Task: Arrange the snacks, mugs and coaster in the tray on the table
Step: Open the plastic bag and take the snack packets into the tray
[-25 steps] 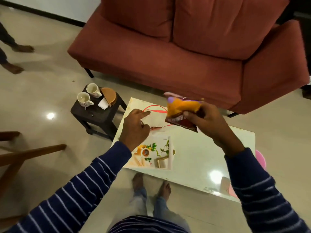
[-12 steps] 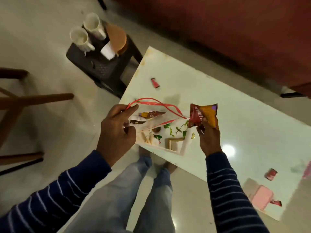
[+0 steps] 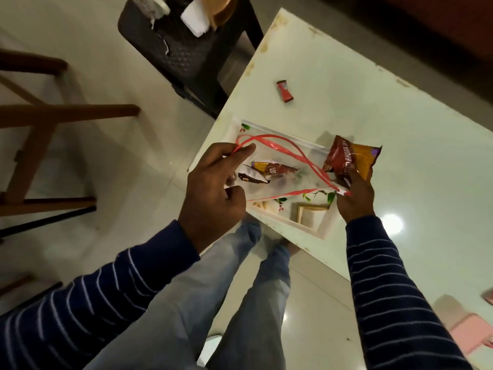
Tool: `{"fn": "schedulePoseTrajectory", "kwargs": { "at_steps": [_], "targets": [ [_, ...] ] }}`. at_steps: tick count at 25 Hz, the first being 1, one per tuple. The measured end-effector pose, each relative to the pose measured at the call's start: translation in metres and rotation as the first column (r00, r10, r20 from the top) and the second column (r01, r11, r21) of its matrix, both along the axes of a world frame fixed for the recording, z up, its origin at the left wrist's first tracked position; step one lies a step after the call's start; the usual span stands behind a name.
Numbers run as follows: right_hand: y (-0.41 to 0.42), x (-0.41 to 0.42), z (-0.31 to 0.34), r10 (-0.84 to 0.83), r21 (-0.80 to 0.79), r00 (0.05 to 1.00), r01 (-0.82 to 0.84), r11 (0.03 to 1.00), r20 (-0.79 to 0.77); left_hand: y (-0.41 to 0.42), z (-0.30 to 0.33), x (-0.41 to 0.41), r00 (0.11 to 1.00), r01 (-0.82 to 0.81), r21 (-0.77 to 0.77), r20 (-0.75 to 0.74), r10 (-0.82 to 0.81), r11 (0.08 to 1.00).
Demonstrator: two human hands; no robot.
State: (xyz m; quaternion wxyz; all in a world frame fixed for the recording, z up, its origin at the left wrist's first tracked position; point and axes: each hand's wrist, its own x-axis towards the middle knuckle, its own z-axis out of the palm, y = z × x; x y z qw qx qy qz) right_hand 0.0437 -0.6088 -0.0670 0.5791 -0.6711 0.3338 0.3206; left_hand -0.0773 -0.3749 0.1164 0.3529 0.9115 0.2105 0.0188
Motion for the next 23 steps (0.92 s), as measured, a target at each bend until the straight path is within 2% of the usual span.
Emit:
{"fn": "schedulePoseTrajectory", "kwargs": {
  "at_steps": [1,4,5,7,8,10,12,13,14,15,17,20,22,23],
  "targets": [
    [-0.002,-0.003,0.007,0.045,-0.021,0.999,-0.044,0.999,0.025,0.000,0.000,0.001,1.000,-0.002,-0.006,0.008,0.002,1.000],
    [-0.017,-0.005,0.020,0.012,-0.030,1.000,-0.012,0.999,0.014,0.001,0.002,0.003,1.000,-0.026,-0.030,0.015,0.026,0.999],
    [-0.022,-0.002,0.025,0.047,-0.042,0.999,-0.046,0.998,0.014,0.002,0.002,0.004,0.999,-0.028,-0.040,0.018,0.029,0.999],
    [-0.036,0.012,0.025,0.257,-0.145,0.966,-0.252,0.957,0.012,0.003,0.003,0.006,1.000,-0.014,-0.054,0.018,0.015,0.998],
    [-0.041,0.023,0.024,0.396,-0.216,0.918,-0.387,0.897,-0.002,0.003,0.003,0.007,1.000,-0.002,-0.053,0.015,0.003,0.999],
    [-0.047,0.052,0.017,0.687,-0.347,0.722,-0.668,0.658,-0.086,0.005,0.002,0.009,1.000,0.024,-0.049,0.012,-0.023,0.999],
    [-0.040,0.083,0.007,0.888,-0.413,0.407,-0.861,0.296,-0.213,0.007,0.000,0.011,0.999,0.049,-0.051,0.014,-0.048,0.998],
    [-0.033,0.097,0.002,0.923,-0.412,0.265,-0.901,0.134,-0.278,0.007,-0.001,0.013,0.998,0.055,-0.058,0.013,-0.055,0.997],
    [-0.026,0.108,-0.006,0.933,-0.394,0.158,-0.919,0.019,-0.322,0.009,-0.002,0.015,0.998,0.058,-0.068,0.011,-0.057,0.996],
    [-0.018,0.115,-0.011,0.931,-0.382,0.094,-0.923,-0.052,-0.353,0.010,-0.003,0.017,0.998,0.061,-0.081,0.009,-0.060,0.995],
    [-0.003,0.119,-0.016,0.942,-0.439,0.082,-0.895,-0.074,-0.325,0.014,-0.004,0.020,0.997,0.074,-0.094,0.005,-0.074,0.993],
    [0.002,0.102,-0.020,0.983,-0.658,0.142,-0.752,0.033,-0.113,0.017,-0.003,0.026,0.997,0.083,-0.112,0.005,-0.083,0.990],
    [-0.005,0.086,-0.019,0.987,-0.713,0.163,-0.691,0.119,0.006,0.017,-0.002,0.028,0.996,0.088,-0.127,0.000,-0.089,0.988],
    [-0.010,0.081,-0.019,0.977,-0.700,0.209,-0.692,0.180,0.045,0.016,-0.001,0.030,0.995,0.094,-0.133,-0.004,-0.095,0.987]
  ]
}}
